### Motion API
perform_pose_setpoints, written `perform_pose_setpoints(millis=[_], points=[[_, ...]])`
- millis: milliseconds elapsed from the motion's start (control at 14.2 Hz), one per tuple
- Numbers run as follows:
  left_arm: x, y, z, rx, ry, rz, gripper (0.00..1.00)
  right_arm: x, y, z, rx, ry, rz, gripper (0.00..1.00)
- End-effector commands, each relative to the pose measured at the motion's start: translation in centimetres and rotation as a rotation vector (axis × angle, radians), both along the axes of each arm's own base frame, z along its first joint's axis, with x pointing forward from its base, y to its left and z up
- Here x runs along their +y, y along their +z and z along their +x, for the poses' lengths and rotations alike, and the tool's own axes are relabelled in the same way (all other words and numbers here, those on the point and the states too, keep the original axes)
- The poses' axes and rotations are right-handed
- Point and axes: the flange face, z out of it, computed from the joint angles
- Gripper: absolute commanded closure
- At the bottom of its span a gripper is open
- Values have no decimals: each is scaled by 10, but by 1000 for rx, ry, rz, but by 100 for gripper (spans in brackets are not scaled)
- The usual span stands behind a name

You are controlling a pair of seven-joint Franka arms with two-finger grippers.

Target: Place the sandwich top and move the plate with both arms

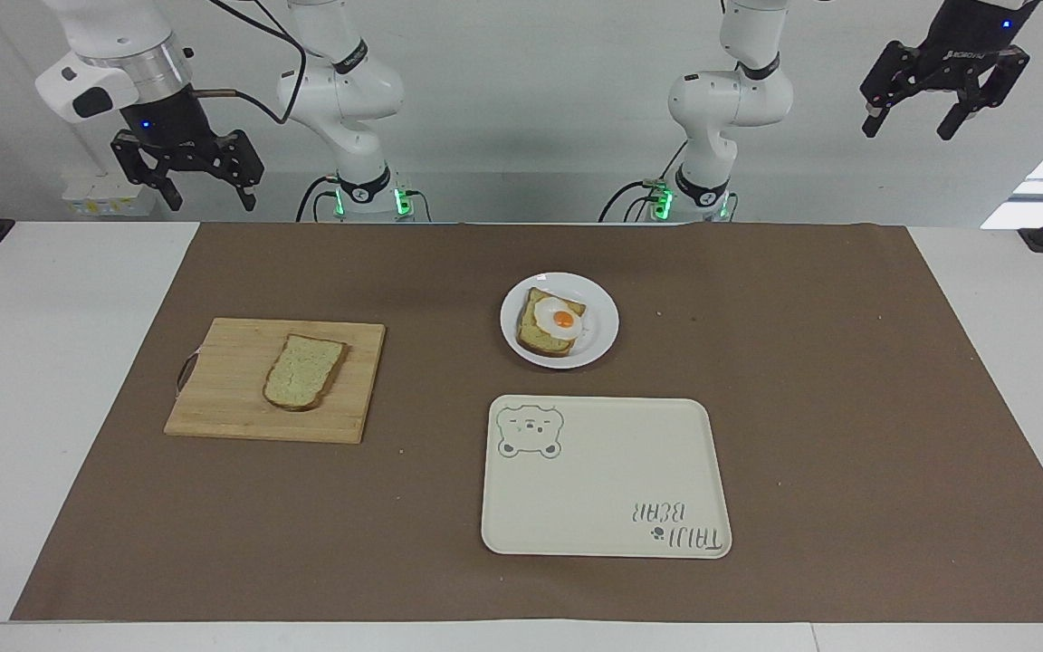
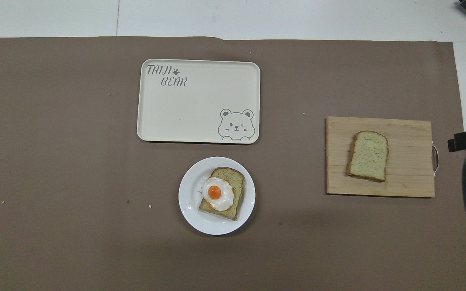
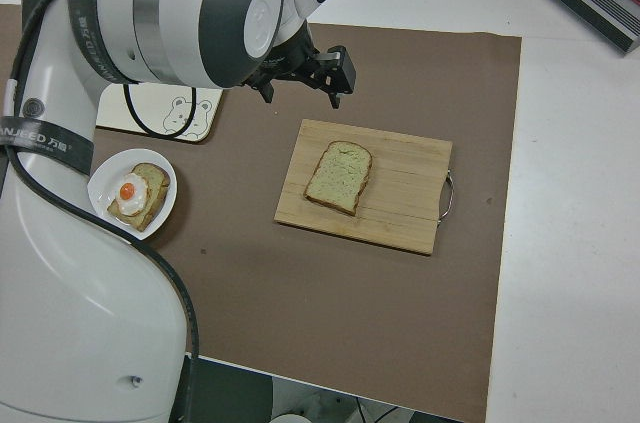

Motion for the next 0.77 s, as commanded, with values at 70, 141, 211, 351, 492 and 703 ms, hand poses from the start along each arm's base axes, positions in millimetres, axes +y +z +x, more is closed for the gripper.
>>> perform_pose_setpoints(millis=[70,141,211,351,492,703], points=[[3,-2,-13,33,11,-4,0,-8,8,-8,-4,-28,10,0],[2,-2,-13,34,10,-5,0,-8,8,-8,-5,-28,10,0],[2,-2,-13,34,10,-5,0,-8,8,-8,-5,-28,13,0],[3,-2,-13,36,12,-5,0,-7,7,-8,-2,-21,15,0],[3,-2,-13,36,12,-5,0,-8,7,-8,-4,-20,14,0],[3,-2,-13,36,13,-5,0,-8,1,-16,10,-19,18,0]])
